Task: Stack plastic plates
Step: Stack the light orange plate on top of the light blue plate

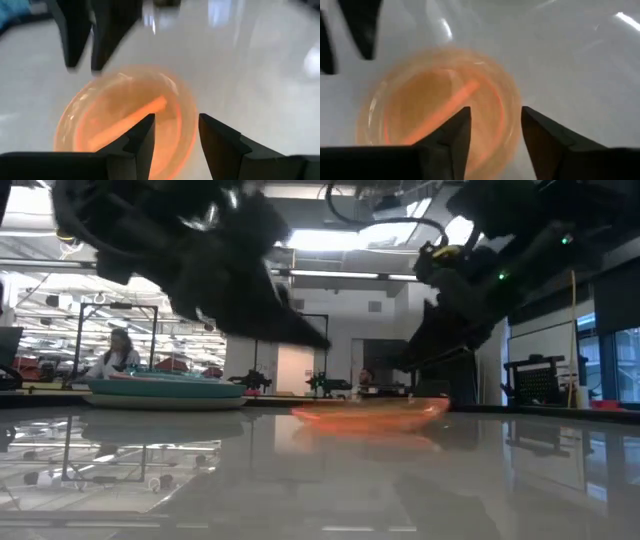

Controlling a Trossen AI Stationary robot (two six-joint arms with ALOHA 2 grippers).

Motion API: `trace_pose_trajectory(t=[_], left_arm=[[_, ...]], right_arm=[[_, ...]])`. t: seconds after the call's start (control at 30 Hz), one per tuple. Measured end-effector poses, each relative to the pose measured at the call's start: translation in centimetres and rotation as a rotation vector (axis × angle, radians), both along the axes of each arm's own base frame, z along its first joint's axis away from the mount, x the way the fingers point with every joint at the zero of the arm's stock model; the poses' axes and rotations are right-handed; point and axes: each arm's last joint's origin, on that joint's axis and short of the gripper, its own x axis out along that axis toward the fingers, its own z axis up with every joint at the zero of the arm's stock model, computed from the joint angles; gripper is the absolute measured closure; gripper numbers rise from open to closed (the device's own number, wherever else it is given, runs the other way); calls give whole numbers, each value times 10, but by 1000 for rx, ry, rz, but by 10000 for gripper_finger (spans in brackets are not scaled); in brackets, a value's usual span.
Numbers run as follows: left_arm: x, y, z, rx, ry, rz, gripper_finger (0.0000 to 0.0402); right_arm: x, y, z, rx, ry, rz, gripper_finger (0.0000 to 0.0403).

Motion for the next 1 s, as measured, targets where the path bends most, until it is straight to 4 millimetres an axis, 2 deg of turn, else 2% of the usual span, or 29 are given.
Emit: trace_pose_trajectory(t=[0.17,0.3,0.47,0.6,0.77,0.87,1.0], left_arm=[[20,-2,-13,35,163,-5,256],[28,-4,-22,76,208,-66,256],[33,-6,-29,85,215,-87,256],[34,0,-37,88,235,-70,256],[35,7,-39,85,245,-45,263],[35,7,-39,90,247,-41,287],[35,8,-39,96,253,-34,338]], right_arm=[[-9,22,3,-69,24,94,213],[-12,42,-3,-142,20,122,208],[-15,57,-15,-212,27,106,207],[-11,59,-25,-227,32,91,207],[-6,61,-35,-240,19,71,207],[-6,61,-40,-244,26,72,207],[-5,62,-43,-247,27,75,207]])
